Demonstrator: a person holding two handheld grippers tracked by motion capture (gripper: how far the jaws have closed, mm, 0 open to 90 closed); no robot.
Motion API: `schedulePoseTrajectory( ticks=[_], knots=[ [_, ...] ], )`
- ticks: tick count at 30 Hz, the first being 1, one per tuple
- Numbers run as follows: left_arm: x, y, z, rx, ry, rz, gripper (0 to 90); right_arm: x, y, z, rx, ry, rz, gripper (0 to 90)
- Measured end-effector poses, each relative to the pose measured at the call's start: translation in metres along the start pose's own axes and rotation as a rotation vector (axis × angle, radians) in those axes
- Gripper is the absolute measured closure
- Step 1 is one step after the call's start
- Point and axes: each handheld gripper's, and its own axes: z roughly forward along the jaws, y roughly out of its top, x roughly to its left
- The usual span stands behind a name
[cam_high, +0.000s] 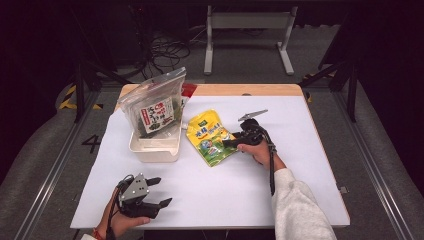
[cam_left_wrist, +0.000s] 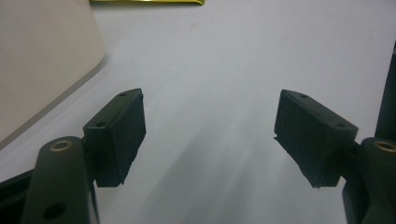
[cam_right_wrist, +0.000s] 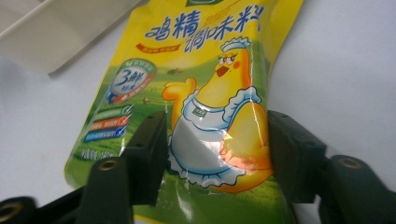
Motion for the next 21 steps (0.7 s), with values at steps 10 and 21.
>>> schedulePoseTrajectory(
  ticks=[10, 21],
  knots=[
    [0.002, 0.005, 0.005, -0.010, -0.041, -0.025, 23.0, 0.013, -0.009, -0.009, 0.001, 0.019, -0.052, 70.3],
    [0.008, 0.016, 0.017, -0.041, -0.142, -0.084, 21.0, 0.032, -0.044, -0.038, -0.112, 0.051, -0.098, 78.8]
  ],
)
